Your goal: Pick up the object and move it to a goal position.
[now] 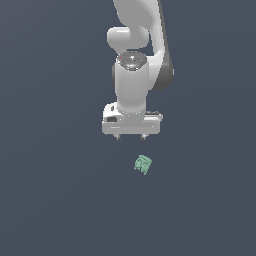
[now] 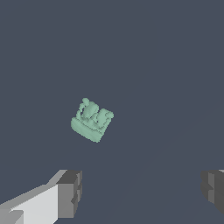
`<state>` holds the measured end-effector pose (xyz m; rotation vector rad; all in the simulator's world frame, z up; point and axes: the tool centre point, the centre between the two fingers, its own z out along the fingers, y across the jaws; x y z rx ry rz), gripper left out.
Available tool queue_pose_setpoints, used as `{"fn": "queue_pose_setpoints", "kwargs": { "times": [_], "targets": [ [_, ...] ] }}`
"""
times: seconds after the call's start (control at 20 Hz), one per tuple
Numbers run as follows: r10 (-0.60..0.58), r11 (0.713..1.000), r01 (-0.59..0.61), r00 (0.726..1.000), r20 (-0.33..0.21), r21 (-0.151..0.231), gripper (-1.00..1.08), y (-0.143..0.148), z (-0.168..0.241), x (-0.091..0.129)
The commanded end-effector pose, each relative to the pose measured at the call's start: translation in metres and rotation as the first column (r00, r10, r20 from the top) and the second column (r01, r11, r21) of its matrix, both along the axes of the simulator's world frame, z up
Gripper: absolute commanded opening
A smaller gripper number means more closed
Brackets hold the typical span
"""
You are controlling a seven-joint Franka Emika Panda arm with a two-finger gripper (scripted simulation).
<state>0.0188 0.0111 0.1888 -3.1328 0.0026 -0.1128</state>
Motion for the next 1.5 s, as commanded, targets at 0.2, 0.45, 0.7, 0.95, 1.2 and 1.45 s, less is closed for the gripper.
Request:
{"fn": "queue_pose_setpoints", "kwargs": {
  "times": [0.2, 0.45, 0.7, 0.95, 1.2, 1.45],
  "targets": [
    [0.021, 1.0, -0.021, 1.0, -0.012, -0.003, 1.0, 0.008, -0.004, -0.003],
    [0.075, 0.997, -0.076, 0.996, -0.04, -0.009, 1.0, 0.026, -0.013, -0.01],
    [0.071, 0.997, -0.071, 0.997, -0.04, -0.008, 1.0, 0.026, -0.013, -0.01],
    [0.036, 0.999, -0.036, 0.998, -0.043, -0.006, 1.0, 0.028, -0.018, -0.006],
    [-0.032, 0.999, 0.032, 0.998, -0.047, -0.002, 1.0, 0.032, -0.026, 0.0],
    [-0.131, 0.991, 0.131, 0.99, -0.053, 0.001, 1.0, 0.037, -0.04, 0.01]
  ]
}}
